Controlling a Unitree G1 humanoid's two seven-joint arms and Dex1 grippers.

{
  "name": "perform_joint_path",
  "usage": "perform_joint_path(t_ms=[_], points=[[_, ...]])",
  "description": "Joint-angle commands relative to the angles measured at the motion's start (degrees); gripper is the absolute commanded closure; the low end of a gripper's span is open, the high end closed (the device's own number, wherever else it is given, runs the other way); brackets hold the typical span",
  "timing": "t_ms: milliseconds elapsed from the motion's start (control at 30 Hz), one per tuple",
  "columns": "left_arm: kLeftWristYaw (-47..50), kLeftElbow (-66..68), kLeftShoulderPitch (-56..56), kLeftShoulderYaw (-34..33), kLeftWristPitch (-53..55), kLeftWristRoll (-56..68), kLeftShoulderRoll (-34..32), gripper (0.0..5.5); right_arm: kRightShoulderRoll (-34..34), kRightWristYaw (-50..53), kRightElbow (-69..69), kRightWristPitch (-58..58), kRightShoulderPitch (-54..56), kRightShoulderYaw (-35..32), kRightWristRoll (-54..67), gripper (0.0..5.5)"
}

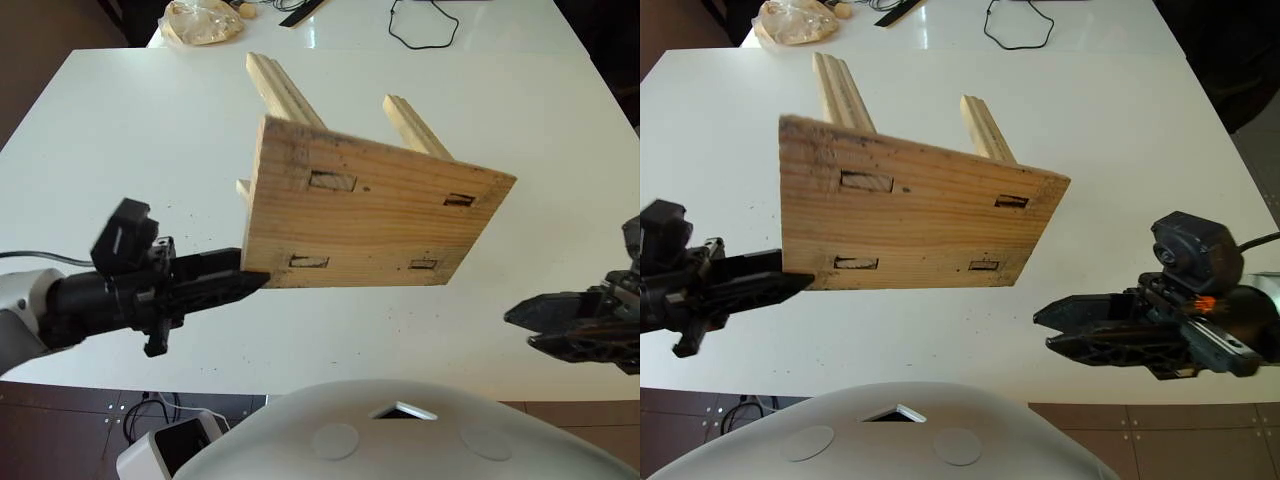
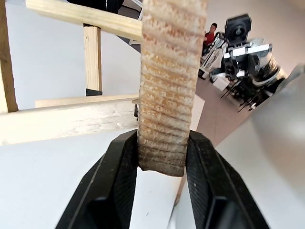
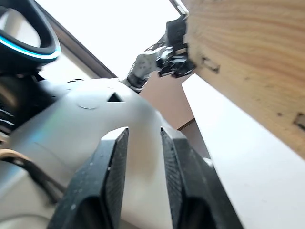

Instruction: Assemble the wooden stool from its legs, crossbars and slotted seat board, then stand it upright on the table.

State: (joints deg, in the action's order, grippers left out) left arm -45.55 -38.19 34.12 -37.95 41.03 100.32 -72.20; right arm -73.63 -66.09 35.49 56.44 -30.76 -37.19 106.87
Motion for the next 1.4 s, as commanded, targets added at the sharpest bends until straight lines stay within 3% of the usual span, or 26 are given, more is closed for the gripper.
perform_joint_path(t_ms=[33,167,333,433,567,800,900,1033,1233,1400], points=[[5.6,-1.8,-3.6,2.1,-0.3,12.7,-1.4,4.02,-3.9,1.8,3.7,0.6,-2.5,-4.2,6.1,4.24],[12.4,1.1,-7.6,8.9,-1.7,12.7,7.1,4.02,-3.4,1.5,4.3,-1.6,-4.2,-6.8,6.1,4.24],[34.5,2.0,-15.1,16.1,-6.0,12.7,24.0,4.02,-2.0,2.3,5.1,-5.1,-6.5,-8.0,6.1,4.24],[47.2,0.1,-16.3,18.2,-9.3,12.7,30.8,4.02,-1.0,2.7,6.0,-6.9,-7.9,-9.0,6.1,4.24],[70.7,1.6,-25.1,19.5,-14.1,12.7,41.0,4.02,-0.7,3.0,6.7,-8.8,-8.8,-9.8,6.1,4.24],[92.0,4.1,-36.9,17.9,-17.2,12.7,49.6,4.02,-0.5,4.2,8.5,-11.7,-9.6,-8.6,6.1,4.24],[95.9,3.5,-35.0,18.1,-16.3,12.7,50.8,4.02,-0.6,4.5,8.7,-12.1,-9.8,-8.5,6.1,4.24],[97.7,5.5,-30.6,19.0,-11.4,12.7,47.7,4.02,-0.8,5.9,9.2,-13.0,-9.4,-7.2,6.1,4.24],[97.4,9.0,-29.5,18.7,-7.2,12.7,45.2,2.79,-1.6,7.4,8.8,-13.7,-7.2,-4.3,6.1,4.24],[89.5,11.2,-30.2,18.7,-0.6,12.7,44.2,1.98,-0.8,9.3,7.5,-13.9,-4.5,-1.4,6.1,4.24]])
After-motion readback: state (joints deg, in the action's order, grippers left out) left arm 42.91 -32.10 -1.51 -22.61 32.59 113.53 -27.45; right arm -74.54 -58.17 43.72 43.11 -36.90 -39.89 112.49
